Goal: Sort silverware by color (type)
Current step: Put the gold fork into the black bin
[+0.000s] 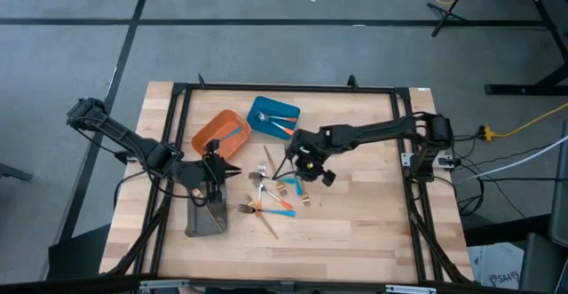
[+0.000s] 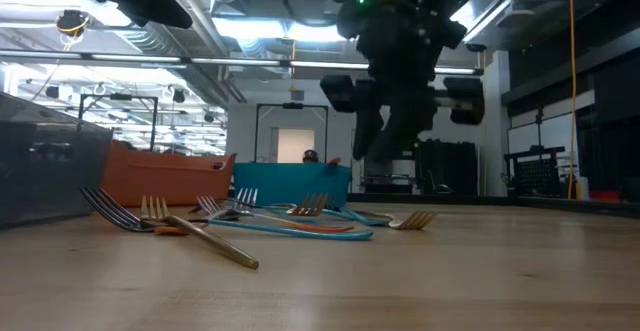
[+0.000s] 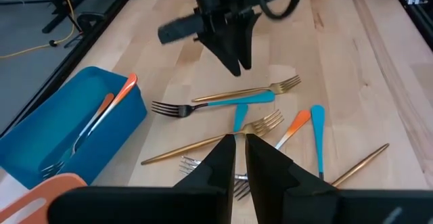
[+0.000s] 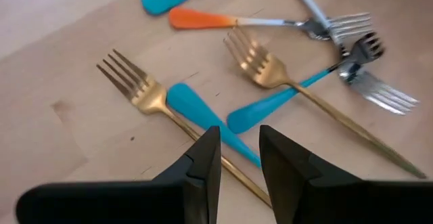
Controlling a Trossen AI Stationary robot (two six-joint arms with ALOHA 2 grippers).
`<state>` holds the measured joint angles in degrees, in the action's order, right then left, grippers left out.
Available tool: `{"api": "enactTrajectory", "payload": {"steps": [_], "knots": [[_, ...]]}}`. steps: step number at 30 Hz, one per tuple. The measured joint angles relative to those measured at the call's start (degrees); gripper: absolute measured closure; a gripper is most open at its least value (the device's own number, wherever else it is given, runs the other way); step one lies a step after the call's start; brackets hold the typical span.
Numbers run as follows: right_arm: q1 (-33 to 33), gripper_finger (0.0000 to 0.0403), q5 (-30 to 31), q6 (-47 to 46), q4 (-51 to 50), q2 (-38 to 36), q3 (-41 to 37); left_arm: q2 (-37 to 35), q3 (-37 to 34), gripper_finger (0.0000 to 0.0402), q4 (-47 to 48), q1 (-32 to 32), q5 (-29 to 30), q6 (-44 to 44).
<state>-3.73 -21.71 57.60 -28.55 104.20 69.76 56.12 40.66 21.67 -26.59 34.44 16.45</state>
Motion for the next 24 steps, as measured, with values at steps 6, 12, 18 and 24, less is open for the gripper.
{"api": "enactTrajectory", "payload": {"steps": [6, 12, 18, 24], "knots": [[0.0, 0.0311, 0.0, 7.4, 0.0, 2.7, 0.0, 0.0, 0.0, 0.0372, 0.0, 0.0, 0.0, 0.0], [0.0, 0.0311, 0.0, 10.5, 0.0, 4.4, 0.0, 0.0, 0.0, 0.0372, 0.0, 0.0, 0.0, 0.0], [0.0, 0.0311, 0.1, 12.1, 0.0, 4.5, 0.0, 0.0, 0.0, 0.0372, 0.0, 0.0, 0.0, 0.0], [0.0, 0.0311, 0.8, 14.7, -0.2, 4.5, 0.0, 0.0, 0.0, 0.0372, 0.1, 0.0, 0.0, 0.0]]}}
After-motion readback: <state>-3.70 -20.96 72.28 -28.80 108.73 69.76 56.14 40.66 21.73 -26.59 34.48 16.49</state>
